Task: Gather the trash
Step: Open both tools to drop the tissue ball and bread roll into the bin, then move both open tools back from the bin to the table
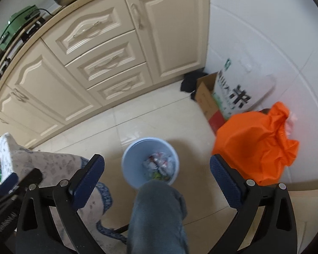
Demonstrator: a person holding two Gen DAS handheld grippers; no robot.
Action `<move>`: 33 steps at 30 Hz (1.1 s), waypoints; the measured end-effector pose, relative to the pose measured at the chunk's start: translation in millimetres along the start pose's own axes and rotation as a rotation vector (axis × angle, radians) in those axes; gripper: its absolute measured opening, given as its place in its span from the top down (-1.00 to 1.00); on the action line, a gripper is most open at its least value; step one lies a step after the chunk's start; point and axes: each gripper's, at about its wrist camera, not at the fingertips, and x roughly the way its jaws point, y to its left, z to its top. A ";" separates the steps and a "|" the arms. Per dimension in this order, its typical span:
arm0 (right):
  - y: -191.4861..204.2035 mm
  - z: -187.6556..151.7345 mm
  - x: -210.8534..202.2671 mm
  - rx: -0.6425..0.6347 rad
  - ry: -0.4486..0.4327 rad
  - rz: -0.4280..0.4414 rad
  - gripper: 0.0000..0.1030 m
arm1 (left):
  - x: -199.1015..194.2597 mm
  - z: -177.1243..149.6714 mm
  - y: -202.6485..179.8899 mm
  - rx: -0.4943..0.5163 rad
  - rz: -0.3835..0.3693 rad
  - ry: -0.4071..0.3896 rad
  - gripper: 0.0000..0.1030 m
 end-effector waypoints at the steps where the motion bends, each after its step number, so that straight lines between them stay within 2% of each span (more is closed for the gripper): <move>1: 0.2 -1.7 -4.7 -0.002 -0.006 0.000 -0.96 | -4.2 -1.7 1.5 0.002 0.002 -0.007 -0.74; 6: 4.7 -7.3 -22.9 0.006 -0.044 -0.004 -0.96 | -31.4 -16.3 15.7 -0.016 0.004 -0.038 -0.74; 11: 23.7 -15.2 -46.6 -0.030 -0.083 0.037 -0.96 | -60.1 -36.5 41.6 -0.071 0.020 -0.059 -0.77; 16: 44.9 -28.9 -71.2 -0.024 -0.120 0.152 -0.96 | -94.2 -61.5 74.9 -0.134 0.044 -0.090 -0.78; 18: 57.4 -34.8 -77.6 -0.046 -0.127 0.171 -0.96 | -111.0 -74.1 89.5 -0.164 0.068 -0.113 -0.82; 21: 79.5 -46.4 -88.9 -0.096 -0.141 0.205 -0.96 | -135.2 -94.3 109.9 -0.214 0.089 -0.138 -0.84; 28: 136.8 -81.8 -125.4 -0.234 -0.228 0.362 -0.99 | -184.2 -140.4 162.0 -0.342 0.159 -0.179 -0.87; 33: 186.0 -109.7 -145.9 -0.416 -0.298 0.352 -1.00 | -213.1 -174.4 197.5 -0.436 0.215 -0.194 -0.88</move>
